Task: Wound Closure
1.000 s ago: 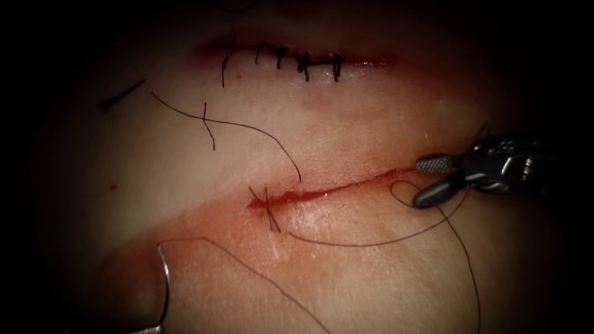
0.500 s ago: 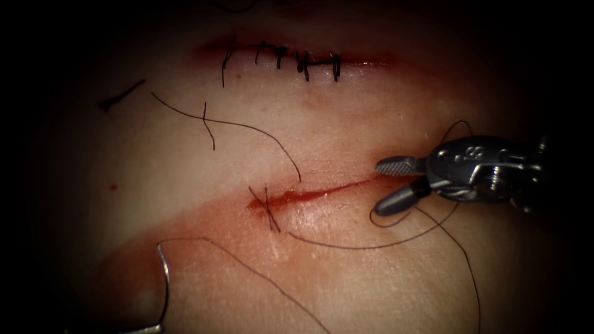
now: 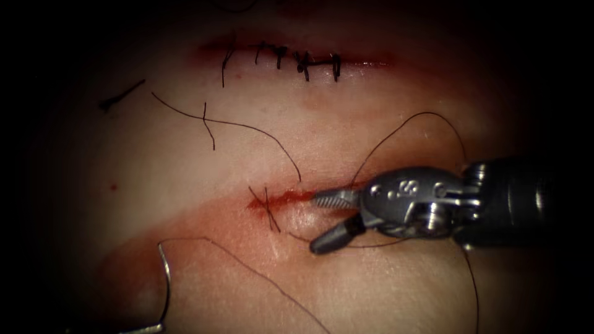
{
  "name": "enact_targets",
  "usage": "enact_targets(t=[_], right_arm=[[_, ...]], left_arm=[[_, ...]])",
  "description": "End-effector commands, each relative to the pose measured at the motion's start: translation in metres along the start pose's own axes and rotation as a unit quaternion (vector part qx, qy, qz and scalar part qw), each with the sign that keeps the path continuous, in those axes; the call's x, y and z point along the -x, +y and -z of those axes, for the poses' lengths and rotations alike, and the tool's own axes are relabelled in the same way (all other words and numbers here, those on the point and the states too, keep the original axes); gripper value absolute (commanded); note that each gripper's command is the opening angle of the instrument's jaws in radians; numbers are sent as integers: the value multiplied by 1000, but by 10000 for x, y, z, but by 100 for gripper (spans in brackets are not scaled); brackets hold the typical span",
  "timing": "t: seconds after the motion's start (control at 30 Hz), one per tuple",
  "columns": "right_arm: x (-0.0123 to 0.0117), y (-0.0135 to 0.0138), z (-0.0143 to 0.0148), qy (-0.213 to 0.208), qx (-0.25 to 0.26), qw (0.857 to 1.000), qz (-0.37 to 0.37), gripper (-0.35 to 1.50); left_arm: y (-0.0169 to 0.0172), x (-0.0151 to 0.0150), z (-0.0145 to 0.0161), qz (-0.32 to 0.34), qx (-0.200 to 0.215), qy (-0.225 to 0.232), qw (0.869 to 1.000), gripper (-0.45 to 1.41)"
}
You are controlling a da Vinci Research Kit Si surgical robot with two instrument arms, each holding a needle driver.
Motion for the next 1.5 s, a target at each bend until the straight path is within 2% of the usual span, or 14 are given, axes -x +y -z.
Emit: enact_targets(t=[0.03,0.1,0.2,0.23,0.37,0.5,0.6,0.73,0.8,0.83,0.9,1.03,1.17,1.5], right_arm=[[8,-7,-39,-35,27,999,6,113],[12,-6,-46,-48,40,998,10,113],[37,6,-70,-100,90,990,27,111],[37,6,-70,-100,90,990,27,111],[60,16,-78,-159,157,973,53,104],[73,6,-87,-190,160,967,58,91],[90,-10,-113,-198,142,967,69,84],[97,-8,-121,-205,147,964,80,81],[102,-2,-126,-207,146,964,85,72],[106,1,-129,-208,148,962,100,24],[109,2,-131,-213,145,961,103,-33],[111,-1,-130,-219,146,959,105,-35],[116,-4,-122,-246,154,951,108,-35],[138,-34,-68,-251,162,950,93,-35]], left_arm=[[5,6,-6,2,1,0,1000,-45],[5,6,-6,5,1,1,1000,-45],[5,7,-3,4,2,1,1000,-45],[5,7,-3,4,2,1,1000,-45],[6,8,-3,7,2,1,1000,-45],[6,8,-4,7,2,1,1000,-45],[6,7,-4,7,2,1,1000,-45],[6,7,-4,7,2,1,1000,-45],[7,7,-4,7,2,1,1000,-45],[7,7,-4,7,2,1,1000,-45],[7,7,-3,7,2,1,1000,-45],[7,7,-3,7,2,1,1000,-45],[7,7,-2,7,2,1,1000,-45],[6,7,-2,7,2,1,1000,-45]])
